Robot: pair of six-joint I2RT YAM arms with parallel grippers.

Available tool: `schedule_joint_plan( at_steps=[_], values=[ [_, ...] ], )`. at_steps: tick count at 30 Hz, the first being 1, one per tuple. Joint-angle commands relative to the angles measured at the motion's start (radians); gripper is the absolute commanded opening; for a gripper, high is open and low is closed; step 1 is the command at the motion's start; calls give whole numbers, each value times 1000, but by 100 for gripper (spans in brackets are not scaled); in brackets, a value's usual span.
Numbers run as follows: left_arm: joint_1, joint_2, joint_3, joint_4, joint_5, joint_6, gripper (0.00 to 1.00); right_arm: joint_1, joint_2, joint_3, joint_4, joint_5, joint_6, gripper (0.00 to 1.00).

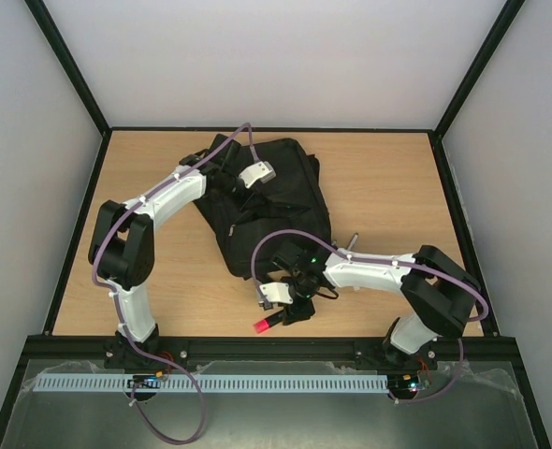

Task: Pack the student bag
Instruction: Pick up the stationery from the center of the board.

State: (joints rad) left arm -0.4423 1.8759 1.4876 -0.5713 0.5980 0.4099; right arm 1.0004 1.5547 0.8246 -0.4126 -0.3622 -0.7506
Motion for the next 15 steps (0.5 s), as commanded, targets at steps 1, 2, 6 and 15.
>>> schedule_joint_plan(
  at_steps=[1, 2, 6, 15],
  values=[
    [-6, -42, -13, -8, 68, -17, 10, 19, 27, -11, 24, 14, 8, 54],
    [-5, -46, -17, -8, 66, -16, 10, 20, 31, -11, 24, 23, 1, 54],
    [-4, -52, -25, -10, 58, -13, 11, 22, 45, -10, 27, 48, -21, 53],
    [-4, -47, -19, -15, 48, -7, 11, 30, 65, -19, 33, 88, -76, 39]
  ],
)
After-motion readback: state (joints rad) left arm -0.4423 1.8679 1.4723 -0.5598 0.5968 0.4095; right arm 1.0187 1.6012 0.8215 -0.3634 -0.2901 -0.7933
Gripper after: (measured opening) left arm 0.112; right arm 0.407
